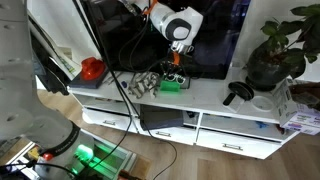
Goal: Put the glasses into the green case
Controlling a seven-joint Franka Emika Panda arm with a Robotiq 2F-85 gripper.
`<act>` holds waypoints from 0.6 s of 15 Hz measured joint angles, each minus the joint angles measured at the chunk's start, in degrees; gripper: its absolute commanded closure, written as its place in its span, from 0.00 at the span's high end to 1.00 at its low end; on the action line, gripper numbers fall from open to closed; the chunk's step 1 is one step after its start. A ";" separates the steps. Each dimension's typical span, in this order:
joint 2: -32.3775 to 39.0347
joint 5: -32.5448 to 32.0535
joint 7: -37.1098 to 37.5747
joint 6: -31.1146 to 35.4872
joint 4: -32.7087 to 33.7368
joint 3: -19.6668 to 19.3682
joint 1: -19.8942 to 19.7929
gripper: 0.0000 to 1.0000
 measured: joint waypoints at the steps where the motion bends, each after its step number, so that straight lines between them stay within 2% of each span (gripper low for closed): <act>1: 0.00 0.00 -0.76 0.18 -0.34 0.07 1.33 0.01; 5: 0.27 -0.01 -2.78 3.57 -1.79 0.30 5.64 0.01; 9: 1.08 -0.01 -5.59 9.28 -3.04 0.66 7.57 0.01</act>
